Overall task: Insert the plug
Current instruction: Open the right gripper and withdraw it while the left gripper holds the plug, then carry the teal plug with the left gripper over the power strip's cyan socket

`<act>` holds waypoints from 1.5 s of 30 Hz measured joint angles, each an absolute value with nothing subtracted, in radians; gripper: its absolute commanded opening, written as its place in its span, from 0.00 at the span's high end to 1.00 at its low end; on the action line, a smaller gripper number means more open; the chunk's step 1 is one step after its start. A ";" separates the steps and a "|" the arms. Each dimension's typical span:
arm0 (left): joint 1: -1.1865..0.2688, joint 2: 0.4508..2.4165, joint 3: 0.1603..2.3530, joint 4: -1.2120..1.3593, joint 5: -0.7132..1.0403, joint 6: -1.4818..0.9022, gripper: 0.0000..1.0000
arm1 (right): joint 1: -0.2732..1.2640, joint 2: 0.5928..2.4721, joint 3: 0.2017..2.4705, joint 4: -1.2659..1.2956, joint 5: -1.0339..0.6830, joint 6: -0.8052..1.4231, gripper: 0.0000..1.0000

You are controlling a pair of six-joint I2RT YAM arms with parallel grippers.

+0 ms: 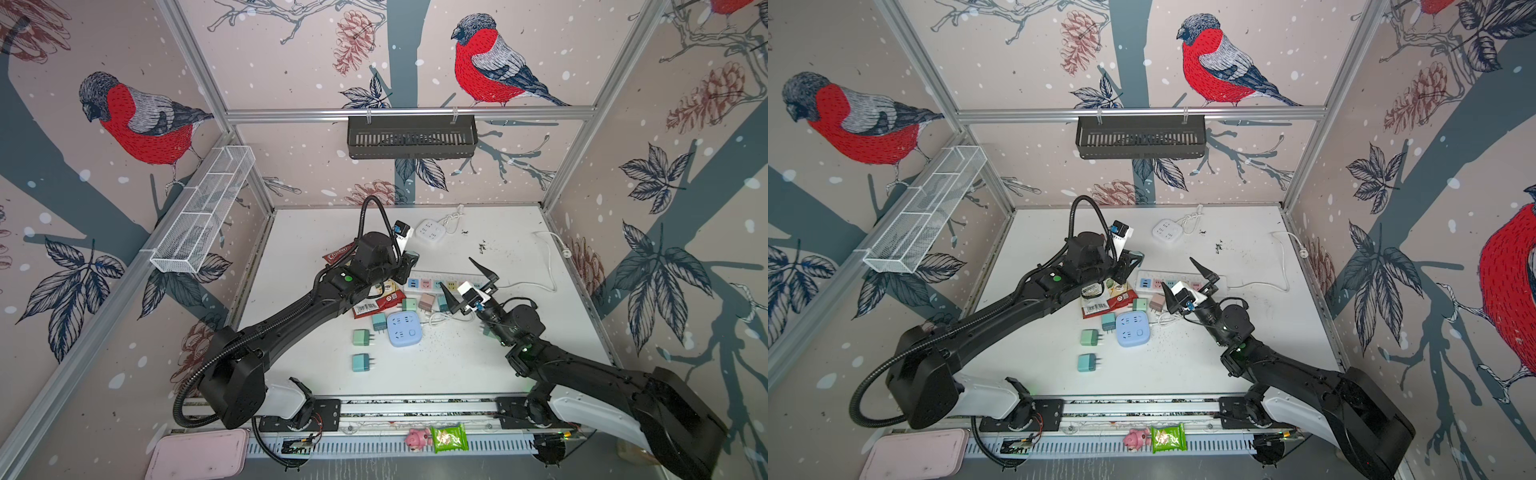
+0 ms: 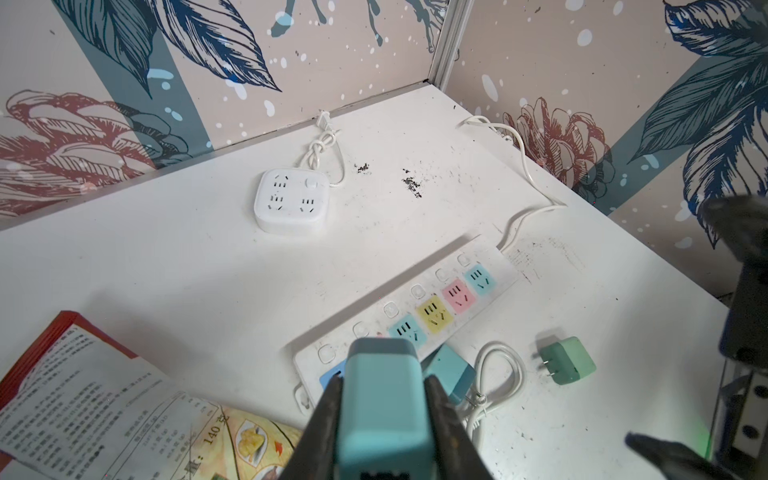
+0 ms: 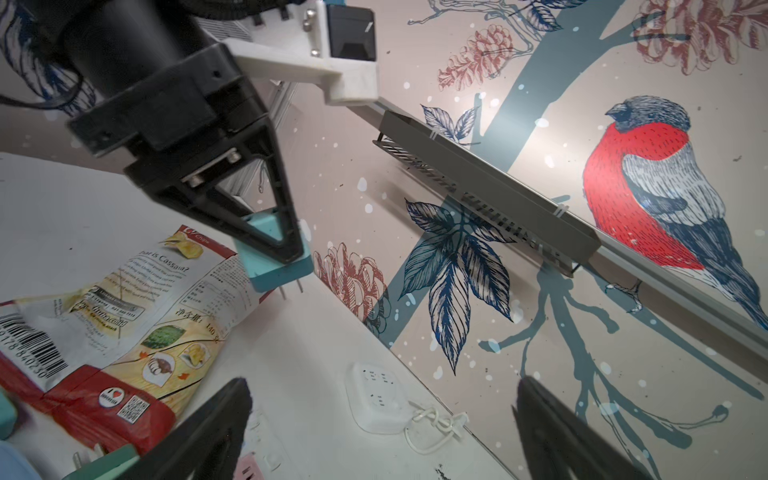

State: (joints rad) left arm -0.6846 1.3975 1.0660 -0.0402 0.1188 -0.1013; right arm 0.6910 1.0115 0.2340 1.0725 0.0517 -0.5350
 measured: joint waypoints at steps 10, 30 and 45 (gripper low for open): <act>-0.684 1.431 1.087 -0.027 0.221 0.022 1.00 | 0.485 0.869 0.189 1.074 0.077 -0.257 0.00; -0.692 1.813 1.601 -0.294 0.327 0.420 1.00 | 0.149 0.928 0.282 0.866 0.217 0.284 0.00; -0.807 2.229 2.201 -0.687 0.202 0.614 1.00 | 0.038 0.965 0.368 0.648 0.298 0.548 0.00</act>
State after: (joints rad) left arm -0.8070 2.2288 2.2009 -0.6868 0.2024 0.6140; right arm 0.0376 0.9649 0.3683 0.6483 0.2977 0.5476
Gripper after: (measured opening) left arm 0.296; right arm 0.996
